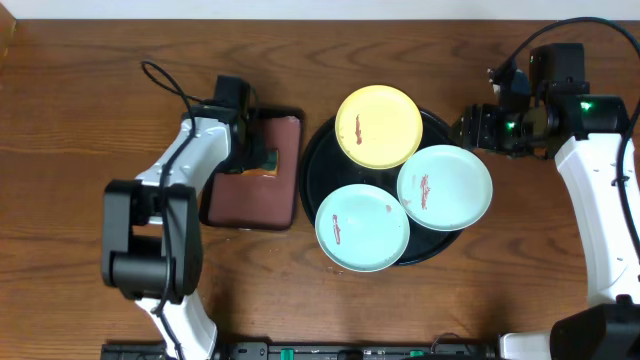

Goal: Clean dirty plates on tray and stack at the side
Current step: 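Grasp the sponge with the left gripper and lift it from the water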

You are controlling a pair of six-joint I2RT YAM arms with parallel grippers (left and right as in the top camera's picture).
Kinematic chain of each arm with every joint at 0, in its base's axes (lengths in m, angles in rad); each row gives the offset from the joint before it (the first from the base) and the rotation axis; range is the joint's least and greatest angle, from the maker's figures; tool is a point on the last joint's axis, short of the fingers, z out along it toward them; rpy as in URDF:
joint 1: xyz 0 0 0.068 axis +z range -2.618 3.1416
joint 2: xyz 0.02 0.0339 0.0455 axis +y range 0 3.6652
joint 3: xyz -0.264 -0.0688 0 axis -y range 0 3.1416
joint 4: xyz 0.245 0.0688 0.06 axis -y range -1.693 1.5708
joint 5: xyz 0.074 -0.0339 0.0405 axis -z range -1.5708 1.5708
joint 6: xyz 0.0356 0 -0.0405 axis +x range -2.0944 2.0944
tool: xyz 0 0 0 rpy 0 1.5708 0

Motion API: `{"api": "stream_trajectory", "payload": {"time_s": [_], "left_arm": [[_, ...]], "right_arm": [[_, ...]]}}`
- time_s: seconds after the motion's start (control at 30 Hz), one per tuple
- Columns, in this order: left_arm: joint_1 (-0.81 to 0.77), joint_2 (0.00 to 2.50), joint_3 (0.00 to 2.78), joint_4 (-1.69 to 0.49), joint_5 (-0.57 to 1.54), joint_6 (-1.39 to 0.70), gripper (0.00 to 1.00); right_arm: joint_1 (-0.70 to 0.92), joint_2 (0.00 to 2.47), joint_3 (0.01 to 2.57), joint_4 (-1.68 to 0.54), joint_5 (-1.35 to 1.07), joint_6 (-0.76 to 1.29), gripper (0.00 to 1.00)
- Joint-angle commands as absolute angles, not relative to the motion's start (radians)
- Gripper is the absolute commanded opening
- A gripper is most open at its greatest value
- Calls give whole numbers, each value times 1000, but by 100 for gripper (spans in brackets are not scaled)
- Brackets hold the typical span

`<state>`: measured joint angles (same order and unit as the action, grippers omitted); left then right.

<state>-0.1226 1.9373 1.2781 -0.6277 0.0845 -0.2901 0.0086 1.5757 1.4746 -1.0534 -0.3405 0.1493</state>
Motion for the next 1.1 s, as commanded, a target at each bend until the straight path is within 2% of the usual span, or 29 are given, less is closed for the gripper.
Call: {"api": "stream_trajectory", "payload": {"time_s": [0.0, 0.2, 0.23, 0.27, 0.3, 0.37, 0.5, 0.53, 0.6, 0.67, 0.7, 0.77, 0.8, 1.07], "left_arm": [[-129, 1961, 1261, -628, 152, -284, 8], [-128, 1919, 1296, -725, 183, -254, 8], [-129, 1908, 1302, -735, 183, -255, 14], [-129, 1895, 1305, -743, 183, -255, 30], [-129, 1882, 1306, -745, 183, -255, 42], [-129, 1859, 1306, -755, 183, -255, 55], [-131, 1854, 1305, -777, 204, -211, 54], [-131, 1855, 1305, -796, 204, -212, 50], [-131, 1854, 1305, -844, 201, -262, 42], [-130, 1854, 1296, -869, 202, -367, 41], [-131, 1854, 1288, -871, 202, -438, 42], [-131, 1857, 1272, -860, 202, -587, 57], [-131, 1859, 1264, -848, 202, -657, 60], [-131, 1859, 1259, -716, 236, -883, 62]], "right_arm": [[10, 1584, 1489, -1051, -348, 150, 66], [10, 1584, 1489, -1051, -348, 150, 65], [10, 1584, 1489, -1051, -348, 150, 65], [10, 1584, 1489, -1051, -348, 150, 65], [10, 1584, 1489, -1051, -348, 150, 65], [10, 1584, 1489, -1051, -348, 150, 65], [10, 1584, 1489, -1047, -348, 150, 66], [10, 1584, 1489, -1047, -348, 150, 66], [10, 1584, 1489, -1048, -348, 150, 66], [10, 1584, 1489, -1048, -348, 150, 66], [10, 1584, 1489, -1048, -348, 150, 66], [10, 1584, 1489, -1043, -348, 150, 67], [10, 1584, 1489, -1042, -348, 150, 67], [10, 1584, 1489, -1044, -348, 150, 67]]}}
